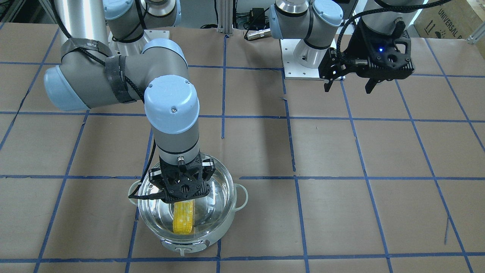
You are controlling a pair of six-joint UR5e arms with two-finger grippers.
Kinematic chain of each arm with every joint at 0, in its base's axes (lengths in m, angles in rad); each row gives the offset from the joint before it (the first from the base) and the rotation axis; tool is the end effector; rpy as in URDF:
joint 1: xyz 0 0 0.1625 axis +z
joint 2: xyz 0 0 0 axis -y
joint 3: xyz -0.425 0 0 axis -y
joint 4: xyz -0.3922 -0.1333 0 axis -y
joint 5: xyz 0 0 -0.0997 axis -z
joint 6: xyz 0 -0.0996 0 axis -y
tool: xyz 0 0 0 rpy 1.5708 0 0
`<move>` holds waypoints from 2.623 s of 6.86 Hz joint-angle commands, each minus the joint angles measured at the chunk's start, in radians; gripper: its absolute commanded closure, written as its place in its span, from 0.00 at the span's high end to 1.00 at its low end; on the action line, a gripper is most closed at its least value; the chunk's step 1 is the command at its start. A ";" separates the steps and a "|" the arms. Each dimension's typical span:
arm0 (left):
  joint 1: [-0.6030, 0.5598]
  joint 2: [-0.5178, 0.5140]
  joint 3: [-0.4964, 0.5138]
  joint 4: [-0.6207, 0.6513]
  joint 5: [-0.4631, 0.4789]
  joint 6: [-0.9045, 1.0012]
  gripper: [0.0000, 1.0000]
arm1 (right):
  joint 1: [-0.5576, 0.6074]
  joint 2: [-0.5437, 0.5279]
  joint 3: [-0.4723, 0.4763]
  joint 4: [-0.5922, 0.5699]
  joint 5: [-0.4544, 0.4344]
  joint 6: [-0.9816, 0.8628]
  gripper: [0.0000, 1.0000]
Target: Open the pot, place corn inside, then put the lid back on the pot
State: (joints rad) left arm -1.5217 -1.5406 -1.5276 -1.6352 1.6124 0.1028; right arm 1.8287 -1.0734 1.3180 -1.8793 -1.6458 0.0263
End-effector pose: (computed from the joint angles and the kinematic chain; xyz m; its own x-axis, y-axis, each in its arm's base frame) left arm -0.1055 -0.4847 0.5175 -0.9977 0.0533 -0.0423 0.0536 0.9986 -0.0047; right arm 0.2974 -0.6343 0.3483 -0.9718 -0.2242 0.0731 -0.2291 0.9712 -0.0658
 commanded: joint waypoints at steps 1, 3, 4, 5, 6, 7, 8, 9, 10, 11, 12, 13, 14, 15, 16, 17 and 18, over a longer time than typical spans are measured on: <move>0.000 0.001 -0.002 0.000 0.000 0.000 1.00 | -0.002 0.015 -0.040 0.052 0.000 0.000 0.27; 0.000 0.002 -0.005 0.000 0.001 0.000 1.00 | -0.002 0.026 -0.068 0.089 0.003 0.000 0.68; 0.000 0.004 -0.005 0.000 0.001 0.000 1.00 | -0.002 0.027 -0.068 0.091 0.001 0.000 0.74; 0.000 0.002 -0.005 0.000 0.001 0.000 1.00 | 0.000 0.027 -0.068 0.086 0.001 0.000 0.78; 0.000 0.002 -0.005 0.000 0.001 0.000 1.00 | -0.002 0.032 -0.071 0.083 0.001 0.000 0.79; 0.000 0.004 -0.005 0.000 0.001 0.000 1.00 | 0.000 0.039 -0.085 0.081 0.001 -0.002 0.79; 0.000 0.004 -0.005 0.000 0.001 0.000 1.00 | -0.002 0.050 -0.121 0.086 0.003 -0.003 0.82; 0.000 0.004 -0.005 0.000 0.001 0.000 1.00 | -0.011 0.067 -0.167 0.089 0.004 -0.003 0.88; 0.000 0.004 -0.002 0.000 -0.002 -0.008 1.00 | -0.041 0.069 -0.219 0.142 0.012 -0.005 0.88; 0.000 0.007 -0.003 0.000 -0.002 -0.012 1.00 | -0.075 0.060 -0.262 0.187 0.015 -0.017 0.94; 0.000 0.007 0.010 -0.006 0.003 -0.017 1.00 | -0.104 0.038 -0.264 0.193 0.015 -0.034 0.99; 0.000 0.001 0.015 -0.008 0.006 -0.017 1.00 | -0.139 -0.030 -0.252 0.250 0.018 -0.046 1.00; 0.000 -0.018 0.023 0.015 -0.008 -0.018 1.00 | -0.197 -0.101 -0.244 0.344 0.021 -0.137 1.00; 0.000 -0.019 0.026 0.018 -0.008 -0.017 1.00 | -0.257 -0.162 -0.234 0.421 0.052 -0.196 1.00; 0.000 -0.010 0.021 0.017 -0.002 -0.017 1.00 | -0.282 -0.236 -0.194 0.446 0.096 -0.201 1.00; 0.000 -0.010 0.020 0.017 -0.005 -0.017 1.00 | -0.282 -0.308 -0.090 0.430 0.104 -0.201 1.00; 0.000 -0.006 0.008 0.017 -0.003 -0.012 1.00 | -0.281 -0.379 0.003 0.395 0.103 -0.195 1.00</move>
State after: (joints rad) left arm -1.5218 -1.5503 -1.5103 -1.6185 1.6084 0.0870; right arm 1.5516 -1.3643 1.2118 -1.4583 -1.5501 -0.1701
